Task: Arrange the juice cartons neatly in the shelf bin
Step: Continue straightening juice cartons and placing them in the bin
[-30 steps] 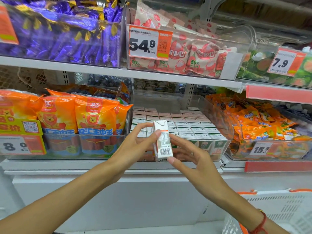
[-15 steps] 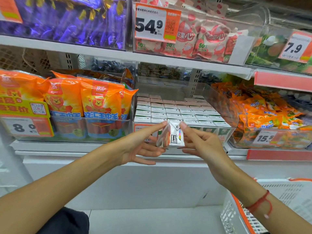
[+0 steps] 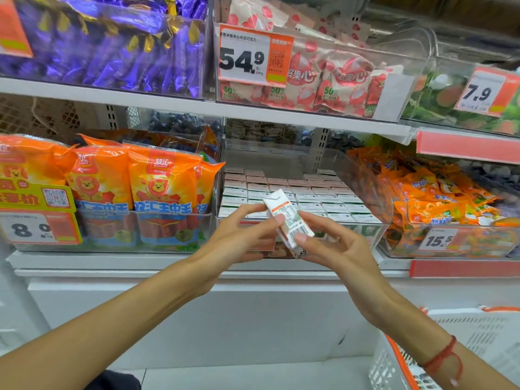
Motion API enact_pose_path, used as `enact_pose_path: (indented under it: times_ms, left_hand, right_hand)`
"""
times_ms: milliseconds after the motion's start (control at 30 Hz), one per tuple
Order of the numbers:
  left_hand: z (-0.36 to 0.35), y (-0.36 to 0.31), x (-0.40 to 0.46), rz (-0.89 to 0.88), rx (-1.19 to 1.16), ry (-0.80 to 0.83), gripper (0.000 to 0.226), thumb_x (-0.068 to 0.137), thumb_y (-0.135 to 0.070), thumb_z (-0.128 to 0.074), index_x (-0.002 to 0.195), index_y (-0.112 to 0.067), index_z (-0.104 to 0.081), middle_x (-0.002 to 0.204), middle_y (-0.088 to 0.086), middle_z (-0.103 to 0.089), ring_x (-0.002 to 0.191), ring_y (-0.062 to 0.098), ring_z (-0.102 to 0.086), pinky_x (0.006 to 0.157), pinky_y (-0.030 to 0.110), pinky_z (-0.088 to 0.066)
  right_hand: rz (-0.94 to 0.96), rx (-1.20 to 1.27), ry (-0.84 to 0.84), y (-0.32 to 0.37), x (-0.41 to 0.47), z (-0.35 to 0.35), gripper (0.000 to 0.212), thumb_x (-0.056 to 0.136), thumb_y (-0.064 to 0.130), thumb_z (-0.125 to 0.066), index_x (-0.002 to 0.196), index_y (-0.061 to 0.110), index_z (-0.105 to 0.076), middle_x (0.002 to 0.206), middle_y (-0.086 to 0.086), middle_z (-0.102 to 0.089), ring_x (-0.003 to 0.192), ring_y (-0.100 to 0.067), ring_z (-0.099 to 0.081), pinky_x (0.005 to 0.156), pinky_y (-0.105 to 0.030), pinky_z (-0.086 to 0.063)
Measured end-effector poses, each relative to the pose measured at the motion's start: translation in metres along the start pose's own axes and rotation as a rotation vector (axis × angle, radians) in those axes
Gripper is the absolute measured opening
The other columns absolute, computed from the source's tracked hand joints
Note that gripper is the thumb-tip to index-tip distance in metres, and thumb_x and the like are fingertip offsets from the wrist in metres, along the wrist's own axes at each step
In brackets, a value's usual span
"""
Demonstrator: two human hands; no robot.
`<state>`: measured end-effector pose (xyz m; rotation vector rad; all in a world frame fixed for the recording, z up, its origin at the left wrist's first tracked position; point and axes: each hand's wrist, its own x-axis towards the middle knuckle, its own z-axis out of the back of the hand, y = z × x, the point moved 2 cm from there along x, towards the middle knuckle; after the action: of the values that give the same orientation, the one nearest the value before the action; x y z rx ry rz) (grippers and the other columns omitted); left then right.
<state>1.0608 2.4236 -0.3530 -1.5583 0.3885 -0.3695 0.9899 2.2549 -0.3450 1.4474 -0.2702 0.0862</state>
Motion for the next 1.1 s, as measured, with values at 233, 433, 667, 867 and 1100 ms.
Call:
enact_pose_path:
  times_ms: [233, 433, 667, 867, 1100]
  left_hand:
    - [-0.002, -0.005, -0.004, -0.050, -0.026, -0.055, 0.029, 0.078, -0.047, -0.072, 0.100, -0.029, -0.069, 0.093, -0.005, -0.077, 0.083, 0.009, -0.074, 0.065, 0.018, -0.057]
    - [-0.007, -0.013, -0.017, -0.427, 0.250, -0.089, 0.040, 0.078, -0.017, -0.080, 0.108, -0.039, -0.065, 0.104, -0.022, -0.071, 0.098, -0.006, -0.065, 0.075, 0.009, -0.051]
    - [-0.009, -0.012, -0.023, -0.642, 0.460, -0.052, 0.043, 0.080, -0.012, -0.077, 0.118, -0.029, -0.062, 0.118, -0.017, -0.062, 0.117, 0.001, -0.054, 0.092, 0.011, -0.045]
    - [-0.005, -0.011, -0.013, -0.640, 0.558, -0.082, 0.056, 0.083, -0.019, -0.075, 0.127, -0.044, -0.051, 0.118, -0.027, -0.059, 0.116, -0.006, -0.052, 0.093, 0.008, -0.043]
    - [-0.001, -0.028, 0.038, -0.703, 0.520, -0.236, 0.047, 0.088, -0.030, -0.068, 0.129, -0.045, -0.052, 0.122, -0.025, -0.058, 0.116, -0.004, -0.053, 0.092, 0.015, -0.046]
  right_hand:
    - [0.343, -0.595, -0.072, -0.003, -0.003, -0.002, 0.076, 0.072, 0.017, -0.084, 0.133, 0.043, -0.047, 0.130, 0.031, -0.043, 0.116, 0.004, -0.051, 0.087, -0.014, -0.049]
    - [0.256, -0.395, -0.006, -0.007, 0.002, 0.003, 0.065, 0.079, 0.026, -0.078, 0.133, 0.045, -0.046, 0.126, 0.022, -0.057, 0.110, 0.004, -0.058, 0.081, -0.011, -0.050]
    - [0.447, -0.518, -0.062, 0.001, 0.003, 0.012, 0.051, 0.078, 0.008, -0.078, 0.112, 0.042, -0.058, 0.113, 0.019, -0.059, 0.112, -0.003, -0.054, 0.078, -0.020, -0.053]
    - [0.470, -0.604, -0.056, -0.002, 0.012, 0.017, 0.053, 0.080, 0.018, -0.077, 0.115, 0.049, -0.052, 0.112, 0.024, -0.053, 0.112, -0.004, -0.049, 0.081, -0.010, -0.046]
    - [0.344, -0.731, -0.153, -0.016, 0.058, 0.052, 0.042, 0.089, 0.044, -0.060, 0.130, 0.039, -0.051, 0.124, 0.026, -0.056, 0.118, 0.000, -0.050, 0.099, -0.024, -0.041]
